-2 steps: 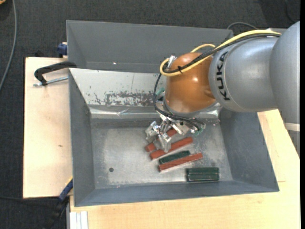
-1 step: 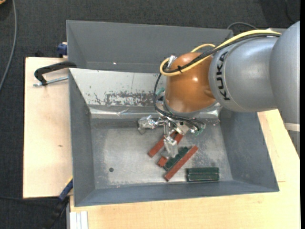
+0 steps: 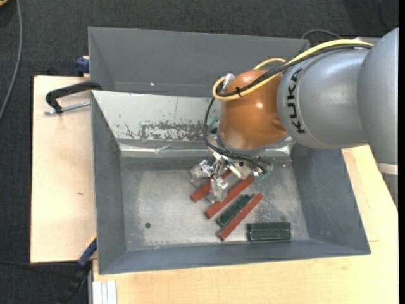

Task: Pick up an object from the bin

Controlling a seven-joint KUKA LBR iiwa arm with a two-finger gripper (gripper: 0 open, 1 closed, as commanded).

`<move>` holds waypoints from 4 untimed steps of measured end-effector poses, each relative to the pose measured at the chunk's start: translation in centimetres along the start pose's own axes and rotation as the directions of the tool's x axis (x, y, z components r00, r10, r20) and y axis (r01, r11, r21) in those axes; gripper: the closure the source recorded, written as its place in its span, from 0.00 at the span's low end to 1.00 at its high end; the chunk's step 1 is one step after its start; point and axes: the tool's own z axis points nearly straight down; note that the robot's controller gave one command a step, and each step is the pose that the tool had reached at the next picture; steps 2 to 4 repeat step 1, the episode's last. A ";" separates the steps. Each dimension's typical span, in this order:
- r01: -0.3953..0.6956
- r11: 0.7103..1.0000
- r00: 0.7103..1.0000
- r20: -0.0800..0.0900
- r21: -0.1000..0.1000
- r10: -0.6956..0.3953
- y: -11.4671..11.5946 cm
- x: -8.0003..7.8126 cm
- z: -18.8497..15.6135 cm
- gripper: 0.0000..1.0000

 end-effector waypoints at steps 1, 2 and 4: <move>0.000 1.000 1.000 0.000 0.000 0.000 0.0 0.0 0.0 1.00; 0.000 1.000 1.000 0.000 0.000 0.000 0.0 0.0 0.0 1.00; 0.000 1.000 1.000 0.000 0.000 0.000 0.0 0.0 0.0 1.00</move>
Offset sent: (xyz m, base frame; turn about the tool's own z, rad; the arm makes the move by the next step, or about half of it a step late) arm -0.0189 -0.0060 0.1089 -0.0447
